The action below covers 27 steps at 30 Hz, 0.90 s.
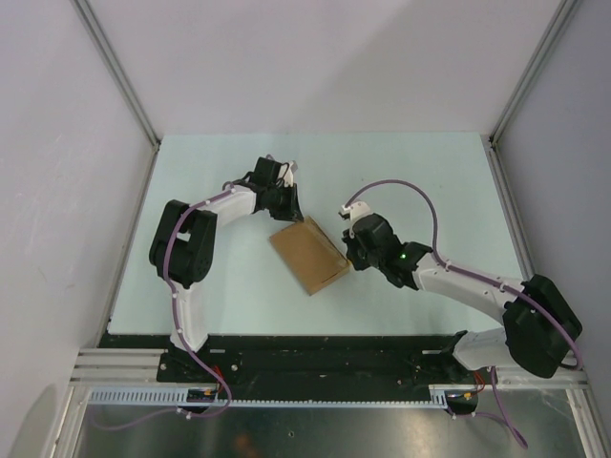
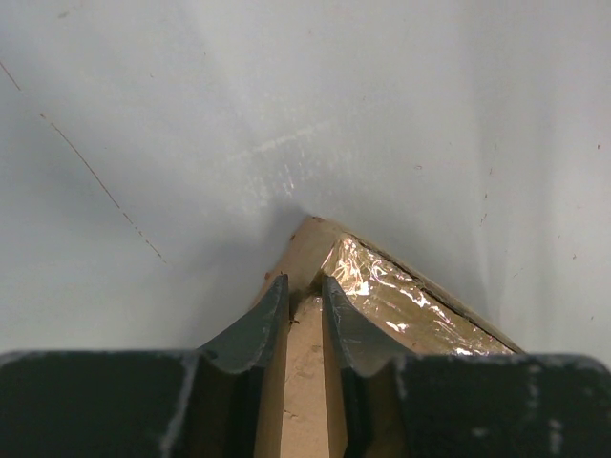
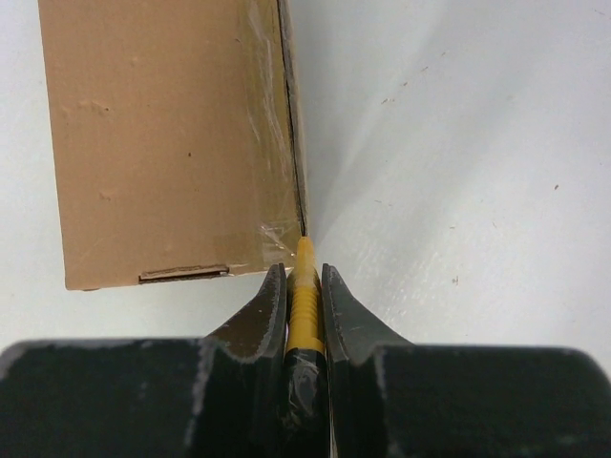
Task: Unpack the express box
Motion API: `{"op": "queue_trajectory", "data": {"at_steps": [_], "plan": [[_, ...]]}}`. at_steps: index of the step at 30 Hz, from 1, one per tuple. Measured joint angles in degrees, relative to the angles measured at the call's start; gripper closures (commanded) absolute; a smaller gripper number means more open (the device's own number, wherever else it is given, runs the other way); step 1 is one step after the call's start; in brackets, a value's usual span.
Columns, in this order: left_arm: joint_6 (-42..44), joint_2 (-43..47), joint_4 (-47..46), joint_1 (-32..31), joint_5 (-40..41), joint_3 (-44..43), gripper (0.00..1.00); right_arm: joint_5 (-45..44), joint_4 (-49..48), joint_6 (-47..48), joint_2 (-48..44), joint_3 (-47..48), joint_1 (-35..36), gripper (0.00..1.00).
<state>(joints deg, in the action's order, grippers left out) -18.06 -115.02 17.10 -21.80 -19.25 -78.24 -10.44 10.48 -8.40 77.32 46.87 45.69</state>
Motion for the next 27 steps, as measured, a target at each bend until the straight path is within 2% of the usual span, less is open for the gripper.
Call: {"op": "queue_trajectory", "data": {"at_steps": [11, 17, 21, 24, 25, 27], "plan": [[-0.5, 0.0, -0.1, 0.0, -0.2, 0.0, 0.77, 0.0, 2.0, -3.4, -6.1, -1.1, 0.7, 1.0], [-0.9, 0.0, 0.3, 0.0, -0.9, -0.2, 0.7, -0.5, 3.1, -4.9, -13.6, -1.1, 0.2, 1.0], [-1.0, 0.3, 1.0, 0.1, -0.9, -0.3, 0.63, -1.3, 3.0, -5.4, -13.4, -1.1, 0.0, 1.0], [-1.0, 0.9, 2.0, 0.1, -1.0, -0.3, 0.46, -2.1, 2.6, -6.0, -12.0, -1.1, -0.4, 1.0], [-1.1, 1.3, 2.6, 0.2, -1.0, -0.4, 0.36, -2.2, 2.0, -6.1, -11.3, -1.1, -0.7, 1.0], [-1.6, 2.4, 3.5, 0.4, -1.4, -0.7, 0.27, -2.2, 0.5, -6.4, -9.7, -1.1, -1.5, 1.0]]}}
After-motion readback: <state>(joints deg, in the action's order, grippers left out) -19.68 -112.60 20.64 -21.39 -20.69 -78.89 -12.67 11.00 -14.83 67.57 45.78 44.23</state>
